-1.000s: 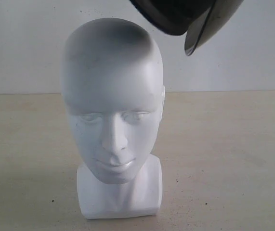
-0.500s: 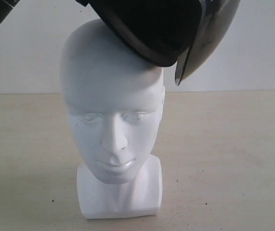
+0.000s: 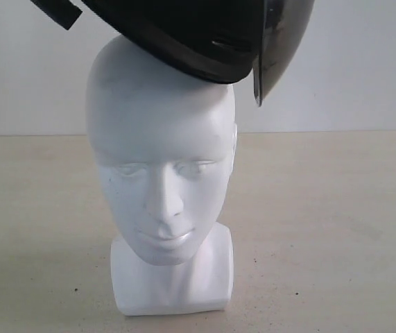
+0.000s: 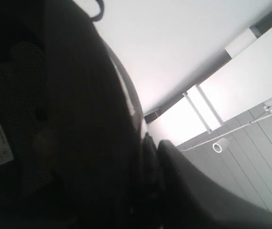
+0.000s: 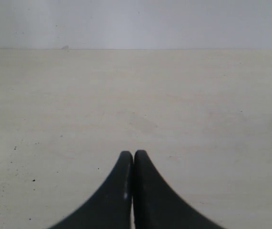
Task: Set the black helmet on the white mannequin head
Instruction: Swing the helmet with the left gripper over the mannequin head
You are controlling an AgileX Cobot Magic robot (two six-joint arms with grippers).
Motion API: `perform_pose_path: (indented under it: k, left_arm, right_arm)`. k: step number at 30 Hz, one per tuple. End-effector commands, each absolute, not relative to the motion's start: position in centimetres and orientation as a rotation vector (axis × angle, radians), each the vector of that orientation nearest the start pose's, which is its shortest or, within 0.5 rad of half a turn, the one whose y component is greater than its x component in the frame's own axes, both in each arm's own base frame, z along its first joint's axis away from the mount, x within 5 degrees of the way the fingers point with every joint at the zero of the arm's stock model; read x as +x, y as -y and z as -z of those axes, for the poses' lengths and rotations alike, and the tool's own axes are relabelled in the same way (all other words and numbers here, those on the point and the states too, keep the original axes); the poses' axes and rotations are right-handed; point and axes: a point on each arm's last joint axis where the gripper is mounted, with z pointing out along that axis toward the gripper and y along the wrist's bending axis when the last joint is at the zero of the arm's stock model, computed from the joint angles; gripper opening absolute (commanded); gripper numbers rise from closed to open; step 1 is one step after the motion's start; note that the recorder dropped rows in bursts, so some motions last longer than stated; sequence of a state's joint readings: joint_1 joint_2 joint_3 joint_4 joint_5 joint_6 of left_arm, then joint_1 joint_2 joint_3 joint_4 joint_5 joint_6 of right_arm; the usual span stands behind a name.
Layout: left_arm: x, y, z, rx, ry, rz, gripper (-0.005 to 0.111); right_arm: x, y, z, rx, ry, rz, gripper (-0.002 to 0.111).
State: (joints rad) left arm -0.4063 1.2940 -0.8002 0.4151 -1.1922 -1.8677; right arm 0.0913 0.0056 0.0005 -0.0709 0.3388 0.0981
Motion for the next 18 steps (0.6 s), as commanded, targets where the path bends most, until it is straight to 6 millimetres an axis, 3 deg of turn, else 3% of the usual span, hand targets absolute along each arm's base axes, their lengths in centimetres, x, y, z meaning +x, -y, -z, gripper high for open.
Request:
perform_pose_path:
  k: [1,18]
  left_arm:
    - [21.93,12.37,-37.81,-0.231,-1.064,2.073,0.004]
    - [21.9,12.22,-36.94,-0.133,-1.127,1.958,0.004]
  right_arm:
    - [5.37,-0.25,-18.31,-0.04,-1.817,-0.059,0.0]
    - [5.37,-0.25,-18.31,-0.04,-1.817,-0.059,0.0]
